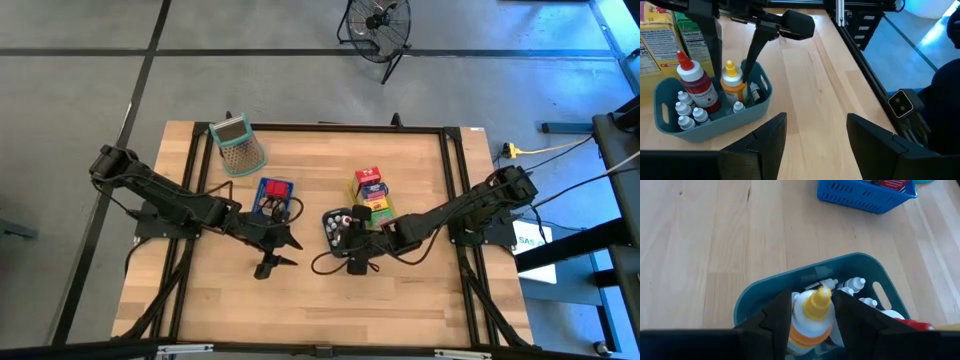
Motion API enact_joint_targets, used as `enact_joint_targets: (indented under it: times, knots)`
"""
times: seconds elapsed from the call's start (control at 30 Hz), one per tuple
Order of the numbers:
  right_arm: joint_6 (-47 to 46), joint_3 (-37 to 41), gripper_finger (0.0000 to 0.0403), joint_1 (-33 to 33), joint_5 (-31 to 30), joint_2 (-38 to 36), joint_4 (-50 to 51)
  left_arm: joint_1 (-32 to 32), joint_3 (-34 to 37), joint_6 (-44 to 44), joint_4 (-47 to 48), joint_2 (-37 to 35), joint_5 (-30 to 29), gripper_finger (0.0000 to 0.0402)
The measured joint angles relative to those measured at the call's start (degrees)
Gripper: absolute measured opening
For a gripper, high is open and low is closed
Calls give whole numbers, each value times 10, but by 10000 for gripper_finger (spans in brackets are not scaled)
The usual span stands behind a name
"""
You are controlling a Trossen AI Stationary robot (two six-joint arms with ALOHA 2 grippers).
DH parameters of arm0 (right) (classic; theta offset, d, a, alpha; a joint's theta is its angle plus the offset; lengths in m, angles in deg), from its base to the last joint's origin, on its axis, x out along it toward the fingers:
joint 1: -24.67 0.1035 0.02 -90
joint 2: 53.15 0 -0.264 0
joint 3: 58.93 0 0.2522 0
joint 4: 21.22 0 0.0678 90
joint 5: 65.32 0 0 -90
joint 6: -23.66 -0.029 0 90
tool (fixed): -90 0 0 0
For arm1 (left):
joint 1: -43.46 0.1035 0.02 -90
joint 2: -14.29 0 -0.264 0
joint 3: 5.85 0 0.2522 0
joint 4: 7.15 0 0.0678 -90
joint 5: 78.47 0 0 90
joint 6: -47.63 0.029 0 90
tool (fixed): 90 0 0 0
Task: Pick & Place Kitchen Items
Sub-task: Put the large yellow food coloring into the green bin
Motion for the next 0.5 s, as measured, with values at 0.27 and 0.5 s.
enact_joint_targets:
  times: [0.27, 0.5]
  knots:
    - [2, 0, 151, 0, 0, 0, 5, 0, 0, 0, -21, 0, 0, 202]
    - [10, 0, 152, 1, 1, -2, 5, 0, 0, 0, -21, 0, 0, 202]
